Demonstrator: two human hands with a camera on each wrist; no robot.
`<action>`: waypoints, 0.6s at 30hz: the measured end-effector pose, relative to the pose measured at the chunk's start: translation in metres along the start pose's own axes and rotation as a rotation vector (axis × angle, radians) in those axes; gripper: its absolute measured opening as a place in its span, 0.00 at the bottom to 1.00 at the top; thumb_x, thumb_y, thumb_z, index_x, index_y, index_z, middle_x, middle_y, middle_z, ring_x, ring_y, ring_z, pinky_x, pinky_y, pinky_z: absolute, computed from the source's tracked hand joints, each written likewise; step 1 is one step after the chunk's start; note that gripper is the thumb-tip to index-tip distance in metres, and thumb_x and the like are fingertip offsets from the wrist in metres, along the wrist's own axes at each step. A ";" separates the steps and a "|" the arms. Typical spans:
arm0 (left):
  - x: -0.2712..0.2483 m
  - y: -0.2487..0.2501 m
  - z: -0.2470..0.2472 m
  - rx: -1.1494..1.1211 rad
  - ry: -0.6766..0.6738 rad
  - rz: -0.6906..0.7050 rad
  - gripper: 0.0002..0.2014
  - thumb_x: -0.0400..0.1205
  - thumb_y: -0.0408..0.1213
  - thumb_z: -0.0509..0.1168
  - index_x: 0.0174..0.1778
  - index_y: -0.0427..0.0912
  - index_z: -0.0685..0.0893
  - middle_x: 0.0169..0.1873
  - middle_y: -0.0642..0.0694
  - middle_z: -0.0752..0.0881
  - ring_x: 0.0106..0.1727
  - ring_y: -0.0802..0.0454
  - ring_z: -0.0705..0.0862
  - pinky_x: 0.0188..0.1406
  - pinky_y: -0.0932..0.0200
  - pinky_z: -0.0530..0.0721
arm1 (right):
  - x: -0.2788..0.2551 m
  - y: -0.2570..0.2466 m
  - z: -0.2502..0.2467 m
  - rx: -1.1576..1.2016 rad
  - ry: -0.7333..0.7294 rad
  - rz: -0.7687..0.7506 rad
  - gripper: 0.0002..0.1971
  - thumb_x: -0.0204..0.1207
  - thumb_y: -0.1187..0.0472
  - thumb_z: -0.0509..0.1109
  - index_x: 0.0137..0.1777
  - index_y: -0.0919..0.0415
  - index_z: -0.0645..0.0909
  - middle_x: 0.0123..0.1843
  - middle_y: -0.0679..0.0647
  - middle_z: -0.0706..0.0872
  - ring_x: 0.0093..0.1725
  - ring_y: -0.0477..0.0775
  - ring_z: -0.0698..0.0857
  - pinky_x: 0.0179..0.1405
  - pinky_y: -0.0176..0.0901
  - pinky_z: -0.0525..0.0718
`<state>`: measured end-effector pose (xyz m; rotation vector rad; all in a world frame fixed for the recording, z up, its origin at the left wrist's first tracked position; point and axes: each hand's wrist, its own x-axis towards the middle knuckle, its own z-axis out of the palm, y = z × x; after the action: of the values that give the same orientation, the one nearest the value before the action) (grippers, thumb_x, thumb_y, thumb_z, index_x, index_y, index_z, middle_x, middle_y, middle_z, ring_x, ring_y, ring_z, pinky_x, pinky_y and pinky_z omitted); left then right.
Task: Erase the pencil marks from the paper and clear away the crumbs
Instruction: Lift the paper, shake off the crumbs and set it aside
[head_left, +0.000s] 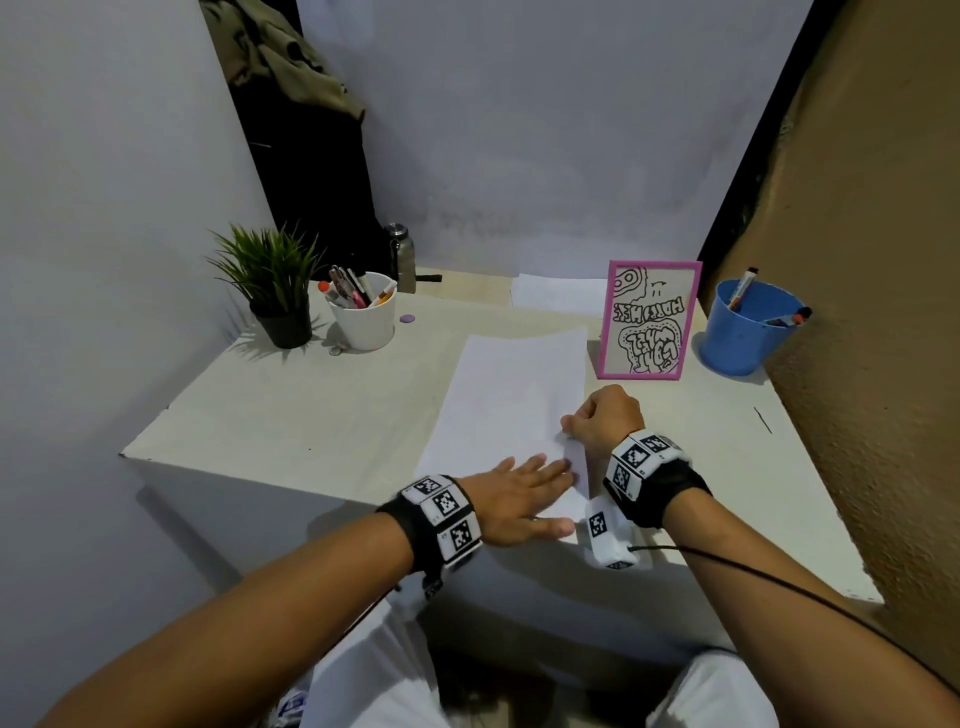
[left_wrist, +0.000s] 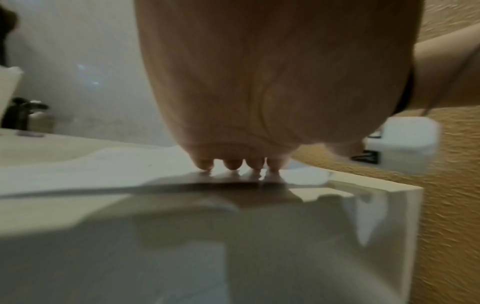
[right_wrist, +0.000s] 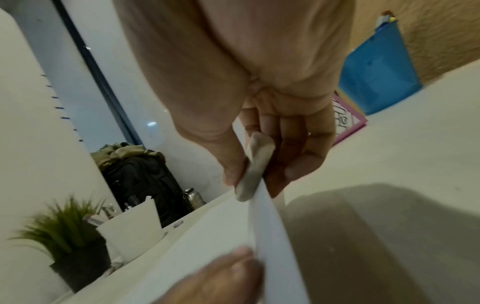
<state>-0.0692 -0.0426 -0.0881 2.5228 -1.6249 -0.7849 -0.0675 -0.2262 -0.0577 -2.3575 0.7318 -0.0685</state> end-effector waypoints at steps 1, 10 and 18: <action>0.002 -0.009 0.001 -0.011 -0.005 -0.064 0.39 0.84 0.67 0.40 0.86 0.50 0.37 0.85 0.49 0.35 0.85 0.48 0.36 0.82 0.41 0.36 | 0.000 -0.002 -0.001 -0.017 0.007 -0.039 0.10 0.71 0.59 0.79 0.41 0.67 0.87 0.44 0.61 0.91 0.46 0.60 0.89 0.45 0.44 0.84; -0.018 -0.080 -0.036 -0.339 0.378 -0.583 0.44 0.85 0.62 0.50 0.85 0.35 0.38 0.85 0.35 0.40 0.86 0.40 0.43 0.83 0.42 0.44 | -0.013 -0.042 -0.037 -0.095 0.175 -0.608 0.07 0.77 0.60 0.75 0.45 0.64 0.84 0.40 0.56 0.88 0.43 0.57 0.85 0.45 0.49 0.86; -0.007 -0.109 -0.097 -1.300 1.002 -0.358 0.45 0.79 0.41 0.74 0.85 0.39 0.52 0.81 0.36 0.66 0.80 0.43 0.68 0.78 0.47 0.68 | -0.009 -0.048 -0.073 0.005 0.502 -1.084 0.07 0.75 0.64 0.77 0.44 0.68 0.85 0.39 0.55 0.89 0.37 0.47 0.85 0.41 0.30 0.84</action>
<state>0.0626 -0.0098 -0.0335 1.6355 -0.1486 -0.2537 -0.0682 -0.2338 0.0295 -2.4689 -0.4225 -1.1305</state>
